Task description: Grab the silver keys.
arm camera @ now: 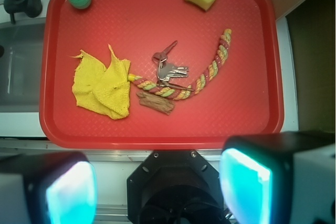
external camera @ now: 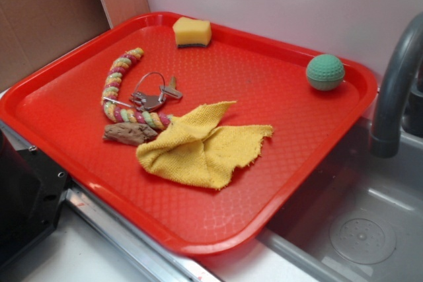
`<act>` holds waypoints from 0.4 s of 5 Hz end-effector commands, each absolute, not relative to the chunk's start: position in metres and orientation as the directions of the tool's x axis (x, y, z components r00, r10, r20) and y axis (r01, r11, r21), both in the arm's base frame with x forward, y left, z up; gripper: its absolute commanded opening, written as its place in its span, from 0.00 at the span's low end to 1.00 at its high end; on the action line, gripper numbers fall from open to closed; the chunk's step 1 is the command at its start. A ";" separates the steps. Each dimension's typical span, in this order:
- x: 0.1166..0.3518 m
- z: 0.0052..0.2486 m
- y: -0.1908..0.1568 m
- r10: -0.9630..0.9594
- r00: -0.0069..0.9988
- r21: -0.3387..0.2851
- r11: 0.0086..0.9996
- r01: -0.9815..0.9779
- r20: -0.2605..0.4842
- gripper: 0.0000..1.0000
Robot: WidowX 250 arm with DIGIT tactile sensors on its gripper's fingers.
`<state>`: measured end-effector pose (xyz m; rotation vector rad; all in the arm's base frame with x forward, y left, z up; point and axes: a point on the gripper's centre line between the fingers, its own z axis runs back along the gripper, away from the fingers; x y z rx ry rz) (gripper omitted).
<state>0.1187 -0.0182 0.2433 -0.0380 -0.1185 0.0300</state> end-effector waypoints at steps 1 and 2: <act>0.119 0.243 -0.018 0.032 0.993 -0.040 0.999 -0.028 0.118 1.00; 0.152 0.193 -0.022 0.071 0.993 -0.113 0.992 -0.061 0.092 1.00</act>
